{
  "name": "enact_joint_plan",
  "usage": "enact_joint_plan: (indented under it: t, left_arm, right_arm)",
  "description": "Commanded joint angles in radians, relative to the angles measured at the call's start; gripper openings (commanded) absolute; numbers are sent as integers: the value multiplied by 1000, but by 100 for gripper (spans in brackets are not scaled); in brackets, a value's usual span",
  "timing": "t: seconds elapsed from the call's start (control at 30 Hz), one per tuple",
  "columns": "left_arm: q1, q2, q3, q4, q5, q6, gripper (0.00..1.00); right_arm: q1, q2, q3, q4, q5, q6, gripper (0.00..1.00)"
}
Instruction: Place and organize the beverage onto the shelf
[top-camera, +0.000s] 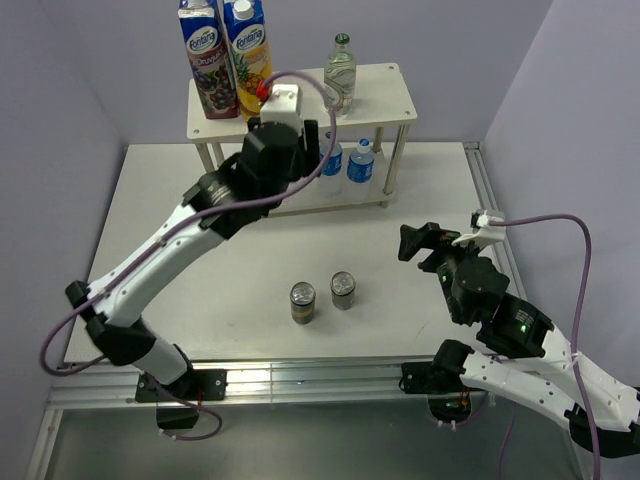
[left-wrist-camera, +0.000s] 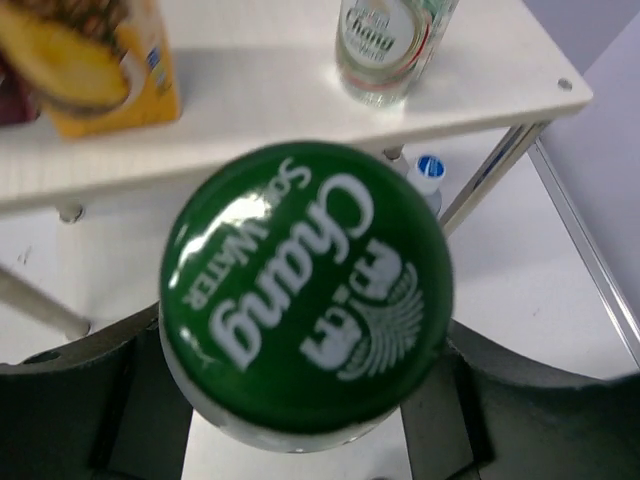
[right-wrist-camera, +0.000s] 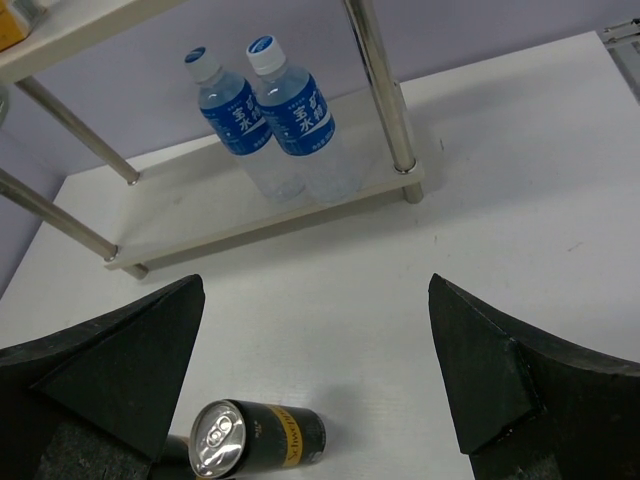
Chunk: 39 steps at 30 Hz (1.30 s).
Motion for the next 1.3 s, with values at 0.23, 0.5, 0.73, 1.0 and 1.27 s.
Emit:
enact_joint_plan:
  t: [0.23, 0.5, 0.73, 1.0, 1.27]
  left_arm:
    - [187, 260, 456, 97, 186, 157, 0]
    - [250, 286, 464, 181, 221, 158, 0]
    - [270, 384, 545, 192, 285, 170, 0]
    - [273, 464, 535, 246, 342, 166, 0]
    - [273, 501, 515, 275, 396, 141, 0]
  right_arm:
    - [4, -25, -19, 12, 44, 24, 100]
    - [6, -11, -20, 23, 44, 16, 100]
    - [4, -5, -15, 23, 54, 10, 100]
    - [6, 4, -19, 27, 54, 13, 100]
    - [4, 6, -27, 32, 56, 14, 100]
